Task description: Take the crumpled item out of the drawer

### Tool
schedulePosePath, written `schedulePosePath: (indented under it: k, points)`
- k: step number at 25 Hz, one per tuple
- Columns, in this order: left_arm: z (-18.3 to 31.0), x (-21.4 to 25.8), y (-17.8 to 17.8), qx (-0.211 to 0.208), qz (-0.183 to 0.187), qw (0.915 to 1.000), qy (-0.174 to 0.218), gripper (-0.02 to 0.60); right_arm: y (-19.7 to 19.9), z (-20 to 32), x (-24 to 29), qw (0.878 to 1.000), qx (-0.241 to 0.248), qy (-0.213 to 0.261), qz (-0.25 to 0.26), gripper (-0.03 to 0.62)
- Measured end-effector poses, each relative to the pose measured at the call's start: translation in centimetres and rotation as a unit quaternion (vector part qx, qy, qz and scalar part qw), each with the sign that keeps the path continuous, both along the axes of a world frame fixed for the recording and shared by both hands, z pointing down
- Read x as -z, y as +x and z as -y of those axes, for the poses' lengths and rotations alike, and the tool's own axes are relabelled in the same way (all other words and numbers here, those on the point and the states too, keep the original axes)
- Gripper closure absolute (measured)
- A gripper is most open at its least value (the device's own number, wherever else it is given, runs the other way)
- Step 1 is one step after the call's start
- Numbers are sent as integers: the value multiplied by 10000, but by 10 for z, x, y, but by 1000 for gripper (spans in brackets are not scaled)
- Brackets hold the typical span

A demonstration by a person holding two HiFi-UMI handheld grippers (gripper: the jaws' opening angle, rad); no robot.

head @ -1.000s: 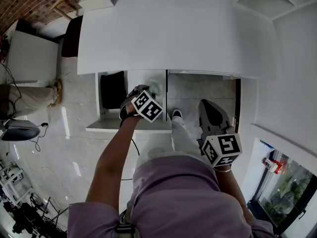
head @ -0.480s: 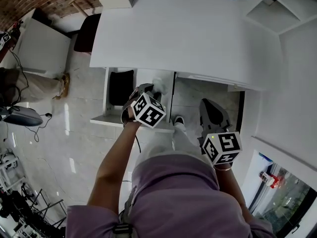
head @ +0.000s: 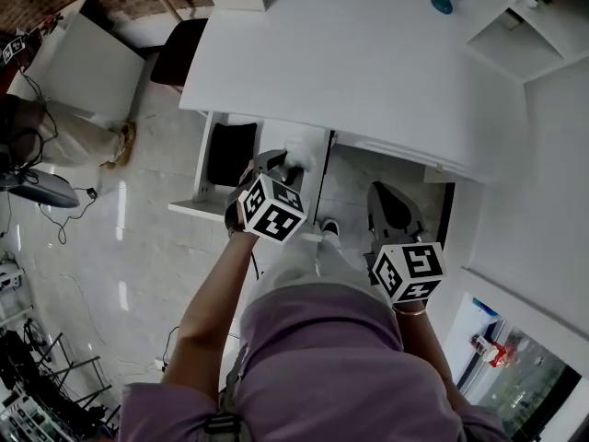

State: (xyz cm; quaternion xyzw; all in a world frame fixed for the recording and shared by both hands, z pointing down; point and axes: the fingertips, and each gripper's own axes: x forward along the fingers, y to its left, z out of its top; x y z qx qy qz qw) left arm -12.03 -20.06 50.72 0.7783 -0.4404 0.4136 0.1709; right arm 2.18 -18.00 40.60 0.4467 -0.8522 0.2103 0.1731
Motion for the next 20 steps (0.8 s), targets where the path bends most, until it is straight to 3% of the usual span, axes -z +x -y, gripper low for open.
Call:
schedulePosePath:
  k: [9,20]
  points:
    - [-15,31,-14,757,-266,9958,431,439,-13,-6,3,9991,415,64,42,591]
    - [-42,55,-39,1732,-767,9784,829,439,-34,-14,7,9958,902,148,21,591]
